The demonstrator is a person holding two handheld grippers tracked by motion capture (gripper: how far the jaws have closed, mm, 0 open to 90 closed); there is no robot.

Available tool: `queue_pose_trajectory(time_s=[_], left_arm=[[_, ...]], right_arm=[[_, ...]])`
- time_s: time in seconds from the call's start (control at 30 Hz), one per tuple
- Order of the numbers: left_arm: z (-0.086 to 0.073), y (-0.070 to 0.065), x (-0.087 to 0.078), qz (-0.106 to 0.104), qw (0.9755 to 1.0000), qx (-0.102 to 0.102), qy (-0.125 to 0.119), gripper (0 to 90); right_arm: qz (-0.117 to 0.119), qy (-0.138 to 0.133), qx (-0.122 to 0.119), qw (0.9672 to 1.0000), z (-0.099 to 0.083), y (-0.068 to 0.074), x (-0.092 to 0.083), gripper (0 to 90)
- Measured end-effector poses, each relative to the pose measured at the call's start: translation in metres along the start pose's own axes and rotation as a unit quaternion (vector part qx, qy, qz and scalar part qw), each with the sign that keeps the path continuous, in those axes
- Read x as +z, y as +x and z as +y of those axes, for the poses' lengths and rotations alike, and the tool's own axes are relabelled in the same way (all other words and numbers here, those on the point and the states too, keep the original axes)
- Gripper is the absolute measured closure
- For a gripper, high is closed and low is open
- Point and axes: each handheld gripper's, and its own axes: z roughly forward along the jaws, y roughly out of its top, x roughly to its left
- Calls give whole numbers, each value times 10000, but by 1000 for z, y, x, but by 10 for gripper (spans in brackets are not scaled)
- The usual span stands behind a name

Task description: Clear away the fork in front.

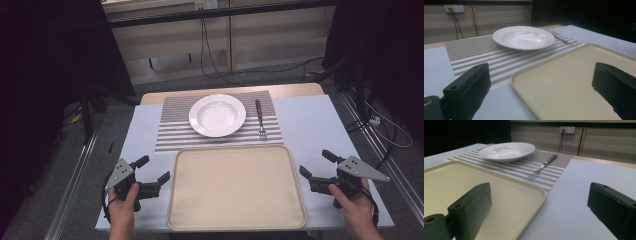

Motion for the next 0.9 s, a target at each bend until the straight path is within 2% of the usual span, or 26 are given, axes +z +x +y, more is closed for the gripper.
queue_pose_trajectory(time_s=[0.2, 0.33, 0.4, 0.53, 0.73, 0.9], left_arm=[[2, 1, 1, 4, 10000, -17, -59, 21], [1, 2, 2, 2, 10000, -40, -43, 21], [1, 1, 2, -18, 10000, -4, 5, 21], [0, -1, 2, -46, 10000, 31, 42, 22], [-1, -2, 2, -44, 10000, 30, 70, 21], [-1, -2, 3, -29, 10000, 26, 69, 21]], right_arm=[[11, 75, 14, 10000, 0, -1, -2, 47], [-20, 131, -98, 9999, 3, 0, 0, 48], [-112, 113, -187, 9997, 9, 0, 3, 50], [-93, 80, -298, 9995, 17, 2, 9, 57], [-83, 195, -241, 9995, 21, 6, 18, 66], [-91, 257, -188, 9994, 29, 3, 32, 66]])
